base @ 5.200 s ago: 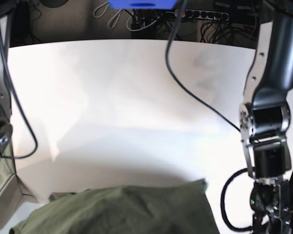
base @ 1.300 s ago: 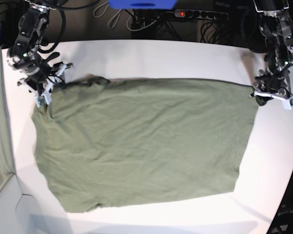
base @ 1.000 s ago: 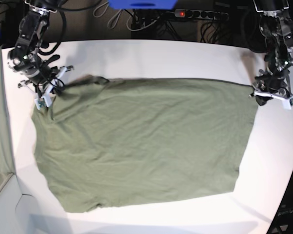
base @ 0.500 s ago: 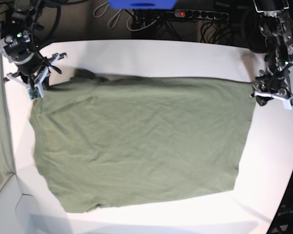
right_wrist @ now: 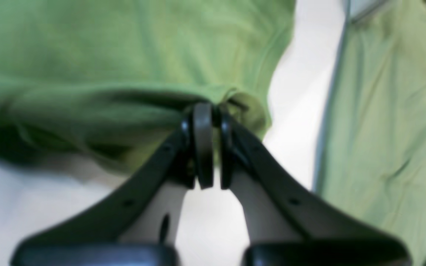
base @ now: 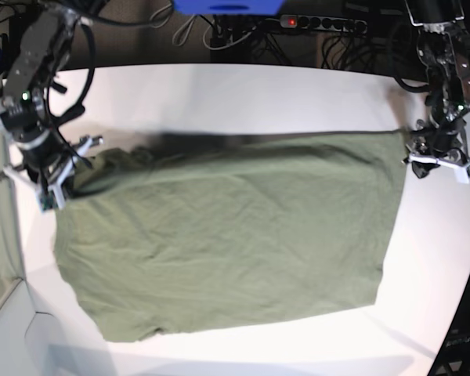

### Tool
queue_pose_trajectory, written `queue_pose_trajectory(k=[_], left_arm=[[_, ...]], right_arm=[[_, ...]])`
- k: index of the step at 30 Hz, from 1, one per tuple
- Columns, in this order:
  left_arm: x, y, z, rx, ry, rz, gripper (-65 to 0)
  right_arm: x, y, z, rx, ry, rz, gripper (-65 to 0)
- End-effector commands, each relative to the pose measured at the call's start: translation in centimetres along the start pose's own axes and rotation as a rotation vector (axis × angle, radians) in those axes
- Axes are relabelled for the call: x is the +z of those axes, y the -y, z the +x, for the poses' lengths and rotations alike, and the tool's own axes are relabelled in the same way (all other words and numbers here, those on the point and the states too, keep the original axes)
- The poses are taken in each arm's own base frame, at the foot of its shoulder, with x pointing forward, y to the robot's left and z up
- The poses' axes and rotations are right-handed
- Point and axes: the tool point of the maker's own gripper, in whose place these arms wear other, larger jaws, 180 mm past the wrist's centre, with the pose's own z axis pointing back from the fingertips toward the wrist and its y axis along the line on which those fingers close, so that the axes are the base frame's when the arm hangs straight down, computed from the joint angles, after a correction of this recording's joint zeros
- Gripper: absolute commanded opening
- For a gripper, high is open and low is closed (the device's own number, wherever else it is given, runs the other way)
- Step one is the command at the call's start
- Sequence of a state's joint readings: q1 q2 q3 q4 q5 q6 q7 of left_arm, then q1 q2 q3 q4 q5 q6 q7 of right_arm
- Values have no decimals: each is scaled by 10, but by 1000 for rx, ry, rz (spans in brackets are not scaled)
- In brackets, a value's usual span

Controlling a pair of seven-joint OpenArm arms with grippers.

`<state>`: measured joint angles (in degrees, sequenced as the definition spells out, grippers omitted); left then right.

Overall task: Layout the t-shirt on the table in an organized manner, then fold the t-shirt properly
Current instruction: 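Drag the held edge with both grippers to straighten the shirt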

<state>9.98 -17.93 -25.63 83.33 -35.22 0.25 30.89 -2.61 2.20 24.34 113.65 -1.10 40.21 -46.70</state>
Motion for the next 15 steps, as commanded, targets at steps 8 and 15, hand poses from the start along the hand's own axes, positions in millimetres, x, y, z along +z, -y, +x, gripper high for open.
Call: queue_pose_trajectory(k=[8, 15], left_arm=[[2, 1, 16, -5, 45, -9, -442], [2, 1, 17, -10, 47, -6, -442]], right_arm=[[8, -5, -27, 15, -112, 12, -637], [38, -21, -90, 59, -274, 56, -637]])
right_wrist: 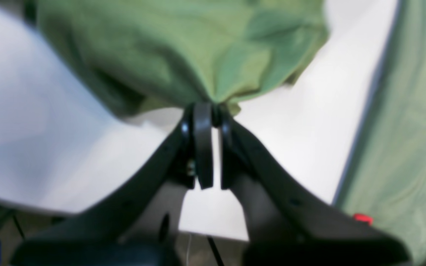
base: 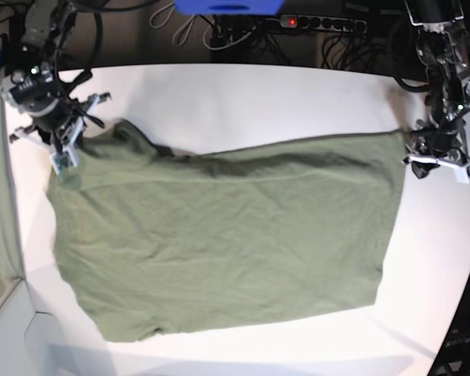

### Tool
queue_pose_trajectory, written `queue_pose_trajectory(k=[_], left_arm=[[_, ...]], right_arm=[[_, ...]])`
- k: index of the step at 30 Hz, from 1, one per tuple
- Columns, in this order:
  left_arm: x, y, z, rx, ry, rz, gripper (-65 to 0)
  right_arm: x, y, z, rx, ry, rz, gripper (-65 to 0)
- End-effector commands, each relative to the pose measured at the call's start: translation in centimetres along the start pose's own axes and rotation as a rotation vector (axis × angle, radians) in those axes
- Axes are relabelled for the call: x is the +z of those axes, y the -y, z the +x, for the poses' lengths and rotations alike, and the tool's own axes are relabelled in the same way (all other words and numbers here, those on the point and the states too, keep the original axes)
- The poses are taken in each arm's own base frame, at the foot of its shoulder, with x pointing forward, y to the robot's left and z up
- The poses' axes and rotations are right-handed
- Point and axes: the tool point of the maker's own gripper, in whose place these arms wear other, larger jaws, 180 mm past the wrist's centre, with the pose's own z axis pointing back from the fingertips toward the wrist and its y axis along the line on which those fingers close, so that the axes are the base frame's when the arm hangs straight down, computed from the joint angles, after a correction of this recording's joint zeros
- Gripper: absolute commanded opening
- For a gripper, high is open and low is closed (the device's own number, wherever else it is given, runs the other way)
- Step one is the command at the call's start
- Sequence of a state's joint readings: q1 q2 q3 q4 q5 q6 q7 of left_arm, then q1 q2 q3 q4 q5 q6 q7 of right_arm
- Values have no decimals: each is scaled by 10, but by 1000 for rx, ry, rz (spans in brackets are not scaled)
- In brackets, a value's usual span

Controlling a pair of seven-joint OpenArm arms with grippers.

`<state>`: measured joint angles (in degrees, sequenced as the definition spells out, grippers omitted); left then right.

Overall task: Layout the t-shirt on the table in an organized manner, then fold the t-shirt properly
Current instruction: 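Drag the held edge with both grippers to straighten the shirt, then release the edge with the left gripper and move it inward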

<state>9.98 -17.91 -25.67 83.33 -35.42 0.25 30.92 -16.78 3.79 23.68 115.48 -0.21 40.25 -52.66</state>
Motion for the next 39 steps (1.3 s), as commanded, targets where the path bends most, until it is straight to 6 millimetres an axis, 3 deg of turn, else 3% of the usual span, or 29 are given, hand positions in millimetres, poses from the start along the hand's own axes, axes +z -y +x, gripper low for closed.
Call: queue_pose_trajectory(k=[1, 4, 8, 11, 15, 19, 21, 26, 29, 33, 36, 39], left_arm=[[1, 1, 17, -15, 49, -5, -442], [0, 4, 25, -15, 65, -11, -442], [0, 4, 27, -18, 67, -11, -442], [0, 5, 28, -18, 66, -14, -442], [1, 6, 26, -15, 63, -18, -442], [2, 8, 25, -13, 63, -23, -440], [6, 16, 31, -6, 83, -49, -440], [25, 62, 43, 102, 131, -205, -443], [21, 99, 11, 129, 44, -286, -443], [14, 135, -48, 140, -108, -345, -465], [5, 134, -90, 152, -217, -324, -508], [-11, 120, -105, 156, -267, -274, -510]], right_arm=[[6, 9, 1, 24, 8, -28, -637], [11, 13, -19, 65, -47, -27, -637], [22, 37, -48, 70, -122, -82, -635], [28, 46, -58, 67, -148, -103, -634], [26, 33, -64, 78, -163, -67, -634], [16, 2, -63, 61, -158, 10, -634], [15, -4, -63, 49, -155, 23, -634], [13, -9, -60, 40, -146, 33, -634], [12, -9, -59, 40, -143, 32, -634], [13, -7, -58, 44, -140, 30, -634], [13, -5, -58, 43, -139, 25, -634], [13, -4, -58, 44, -138, 22, -634]])
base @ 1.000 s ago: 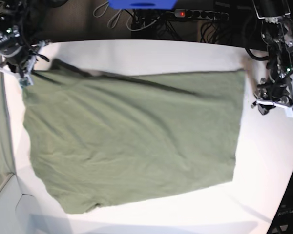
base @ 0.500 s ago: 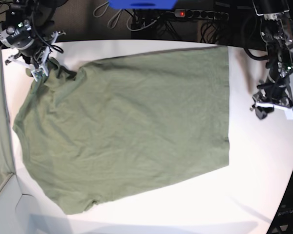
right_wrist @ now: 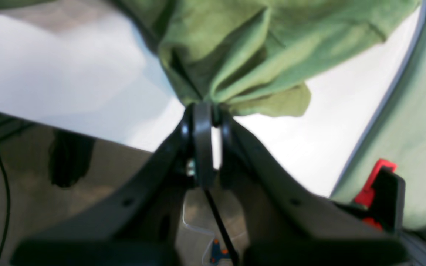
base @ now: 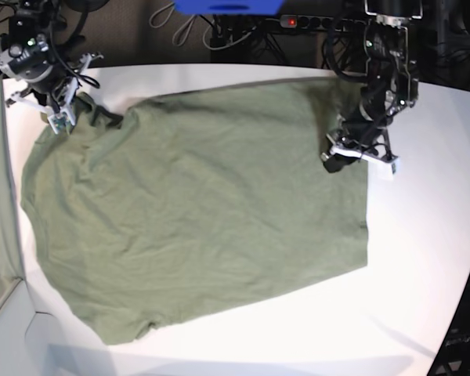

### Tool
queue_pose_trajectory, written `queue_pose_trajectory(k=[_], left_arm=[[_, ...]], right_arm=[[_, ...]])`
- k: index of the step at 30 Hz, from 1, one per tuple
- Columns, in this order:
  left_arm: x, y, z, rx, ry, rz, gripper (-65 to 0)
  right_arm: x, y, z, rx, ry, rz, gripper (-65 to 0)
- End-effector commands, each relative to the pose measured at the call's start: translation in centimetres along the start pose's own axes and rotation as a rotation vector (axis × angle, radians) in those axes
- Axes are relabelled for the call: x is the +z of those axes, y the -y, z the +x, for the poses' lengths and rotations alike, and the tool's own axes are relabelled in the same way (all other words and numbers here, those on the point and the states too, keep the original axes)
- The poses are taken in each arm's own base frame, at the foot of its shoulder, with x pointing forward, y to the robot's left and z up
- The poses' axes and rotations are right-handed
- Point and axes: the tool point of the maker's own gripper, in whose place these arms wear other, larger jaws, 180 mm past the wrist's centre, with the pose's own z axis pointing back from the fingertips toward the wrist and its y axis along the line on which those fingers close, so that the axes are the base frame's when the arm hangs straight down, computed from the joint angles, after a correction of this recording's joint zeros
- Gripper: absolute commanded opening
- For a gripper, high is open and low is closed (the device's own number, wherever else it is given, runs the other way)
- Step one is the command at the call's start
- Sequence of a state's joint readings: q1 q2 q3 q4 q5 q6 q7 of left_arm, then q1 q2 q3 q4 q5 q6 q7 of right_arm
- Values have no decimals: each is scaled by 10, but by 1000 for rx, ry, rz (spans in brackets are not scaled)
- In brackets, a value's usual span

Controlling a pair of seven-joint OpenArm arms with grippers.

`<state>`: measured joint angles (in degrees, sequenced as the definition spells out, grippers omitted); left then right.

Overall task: Layout the t-shirt on the table in an organized manner, then fold the t-shirt properly
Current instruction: 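Release the edge with the left gripper and move it inward, then grasp the shirt's side edge with the left gripper and pull outward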

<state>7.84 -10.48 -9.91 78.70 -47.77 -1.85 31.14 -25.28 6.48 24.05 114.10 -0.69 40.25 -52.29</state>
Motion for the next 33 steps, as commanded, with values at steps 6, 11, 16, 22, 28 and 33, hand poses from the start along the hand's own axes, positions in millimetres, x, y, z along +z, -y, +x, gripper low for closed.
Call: queue_pose_trajectory(k=[6, 11, 16, 22, 28, 33], left_arm=[[-19, -61, 12, -96, -54, 210, -510], [-26, -63, 55, -176, 92, 241, -510], [-28, -53, 90, -227, 181, 236, -510], [-19, -55, 119, -257, 227, 243, -510], [-1, -27, 145, -263, 307, 159, -510], [13, -6, 143, -226, 335, 76, -510]], right_arm=[[4, 2, 1, 8, 10, -7, -633], [4, 2, 3, 8, 13, -9, -579], [5, 4, -1, 4, 5, -14, -470], [10, 20, -11, 12, -19, -52, -394], [12, 60, 28, -28, 82, -151, -394], [-13, 61, 89, -39, 198, -103, -397]])
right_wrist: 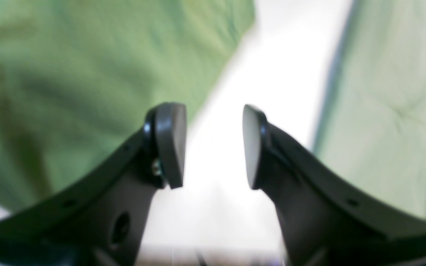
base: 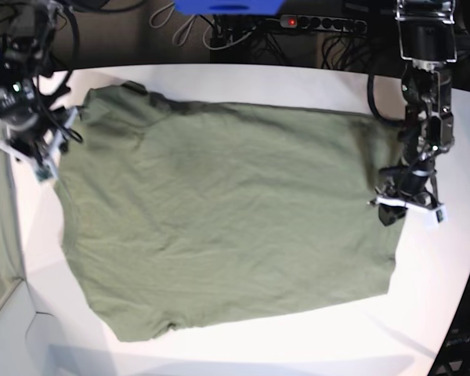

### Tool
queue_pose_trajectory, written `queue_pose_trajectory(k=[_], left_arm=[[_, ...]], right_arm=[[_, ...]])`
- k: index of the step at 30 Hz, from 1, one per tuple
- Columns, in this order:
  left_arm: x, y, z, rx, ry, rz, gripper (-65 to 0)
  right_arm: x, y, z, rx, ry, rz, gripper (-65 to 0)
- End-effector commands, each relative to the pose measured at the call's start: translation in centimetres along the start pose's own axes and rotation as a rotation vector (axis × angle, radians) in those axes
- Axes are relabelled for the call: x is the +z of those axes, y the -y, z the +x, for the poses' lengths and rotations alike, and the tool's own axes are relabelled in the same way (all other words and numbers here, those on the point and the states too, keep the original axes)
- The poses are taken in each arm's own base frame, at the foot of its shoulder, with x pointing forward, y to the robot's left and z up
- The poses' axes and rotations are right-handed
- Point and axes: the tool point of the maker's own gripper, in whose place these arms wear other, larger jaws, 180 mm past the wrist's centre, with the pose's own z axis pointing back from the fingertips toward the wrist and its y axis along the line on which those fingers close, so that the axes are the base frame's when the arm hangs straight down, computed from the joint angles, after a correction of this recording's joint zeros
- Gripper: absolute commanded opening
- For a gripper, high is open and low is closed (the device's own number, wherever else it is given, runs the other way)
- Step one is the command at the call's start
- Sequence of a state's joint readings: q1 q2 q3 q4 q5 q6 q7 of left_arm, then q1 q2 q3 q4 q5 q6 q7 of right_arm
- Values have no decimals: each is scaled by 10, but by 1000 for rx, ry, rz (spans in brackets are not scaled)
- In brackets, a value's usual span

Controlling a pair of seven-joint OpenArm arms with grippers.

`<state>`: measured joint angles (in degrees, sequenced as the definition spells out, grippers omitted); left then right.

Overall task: Layout the t-shirt on the table in an organized manner, then fold the t-shirt properly
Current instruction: 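Grasp the shirt's side edge with the left gripper and pull outward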

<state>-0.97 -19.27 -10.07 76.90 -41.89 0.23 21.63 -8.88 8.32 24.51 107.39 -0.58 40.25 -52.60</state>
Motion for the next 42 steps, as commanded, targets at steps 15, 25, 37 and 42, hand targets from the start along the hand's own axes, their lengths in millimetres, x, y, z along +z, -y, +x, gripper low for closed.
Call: queue_pose_trajectory(k=[15, 25, 37, 42], left_arm=[[14, -42, -62, 25, -138, 91, -510], [39, -10, -42, -16, -61, 3, -510], [-2, -23, 98, 178, 251, 59, -373], [-49, -29, 110, 251, 207, 100, -248]], right_arm=[[-92, -13, -27, -171, -100, 193, -560], [-53, -14, -42, -76, -59, 131, -560], [-46, -14, 3, -78, 58, 107, -560], [-47, -19, 4, -87, 62, 117, -560]])
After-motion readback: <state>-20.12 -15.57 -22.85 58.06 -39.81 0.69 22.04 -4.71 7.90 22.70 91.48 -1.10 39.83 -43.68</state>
